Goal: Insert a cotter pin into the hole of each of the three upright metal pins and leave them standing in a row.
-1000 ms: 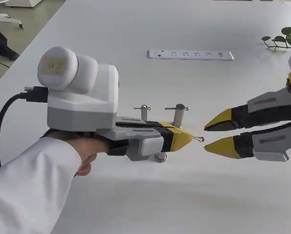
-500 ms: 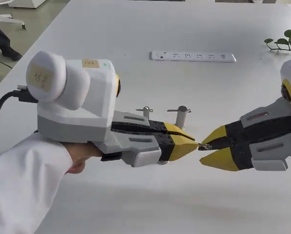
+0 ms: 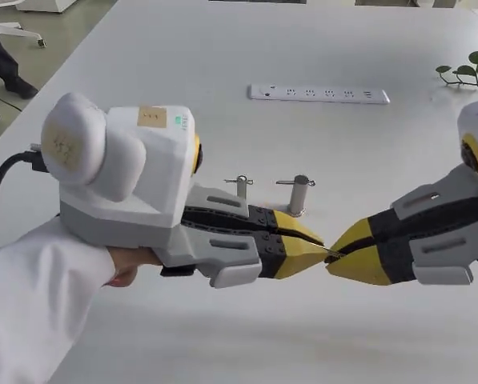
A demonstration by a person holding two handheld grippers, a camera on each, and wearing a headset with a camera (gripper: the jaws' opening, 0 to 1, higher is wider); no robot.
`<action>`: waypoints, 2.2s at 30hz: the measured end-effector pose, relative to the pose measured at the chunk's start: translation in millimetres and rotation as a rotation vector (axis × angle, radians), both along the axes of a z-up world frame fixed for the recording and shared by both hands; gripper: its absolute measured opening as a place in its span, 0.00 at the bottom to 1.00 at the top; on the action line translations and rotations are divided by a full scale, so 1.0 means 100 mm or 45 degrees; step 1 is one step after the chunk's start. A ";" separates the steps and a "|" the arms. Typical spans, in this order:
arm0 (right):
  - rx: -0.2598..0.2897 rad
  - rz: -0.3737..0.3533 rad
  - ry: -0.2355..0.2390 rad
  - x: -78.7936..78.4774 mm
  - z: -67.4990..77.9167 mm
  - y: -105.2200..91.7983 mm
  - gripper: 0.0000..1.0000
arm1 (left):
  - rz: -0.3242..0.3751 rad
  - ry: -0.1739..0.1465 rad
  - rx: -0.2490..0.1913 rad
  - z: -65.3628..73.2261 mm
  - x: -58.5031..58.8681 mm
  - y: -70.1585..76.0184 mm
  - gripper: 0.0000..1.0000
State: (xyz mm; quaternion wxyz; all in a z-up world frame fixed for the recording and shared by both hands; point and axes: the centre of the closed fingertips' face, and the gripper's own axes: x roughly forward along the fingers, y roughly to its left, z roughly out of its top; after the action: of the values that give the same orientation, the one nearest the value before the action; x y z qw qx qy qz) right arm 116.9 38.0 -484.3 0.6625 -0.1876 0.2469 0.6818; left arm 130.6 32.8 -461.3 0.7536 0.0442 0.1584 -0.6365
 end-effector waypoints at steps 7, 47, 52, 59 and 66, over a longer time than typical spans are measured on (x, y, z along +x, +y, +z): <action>-0.047 0.041 -0.003 -0.07 -0.02 -0.02 0.00 | -0.046 -0.003 0.021 -0.09 -0.05 0.01 0.00; -0.064 -0.078 -0.042 0.14 -0.18 -0.10 0.00 | 0.273 0.086 0.043 -0.36 0.39 0.27 0.28; -0.072 -0.136 -0.053 0.26 -0.25 -0.15 0.00 | 0.365 0.076 0.049 -0.46 0.51 0.38 0.37; -0.079 -0.216 -0.077 0.47 -0.38 -0.17 0.00 | 0.466 0.109 0.088 -0.71 0.61 0.42 0.40; -0.085 -0.253 -0.077 0.59 -0.49 -0.18 0.00 | 0.547 0.146 0.105 -0.96 0.69 0.41 0.38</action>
State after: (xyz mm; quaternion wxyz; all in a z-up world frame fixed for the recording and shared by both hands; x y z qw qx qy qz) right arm 175.8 20.4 -533.4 0.7274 -0.2046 0.2670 0.5981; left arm 200.0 74.1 -556.9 0.8592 0.0039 0.2327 -0.4557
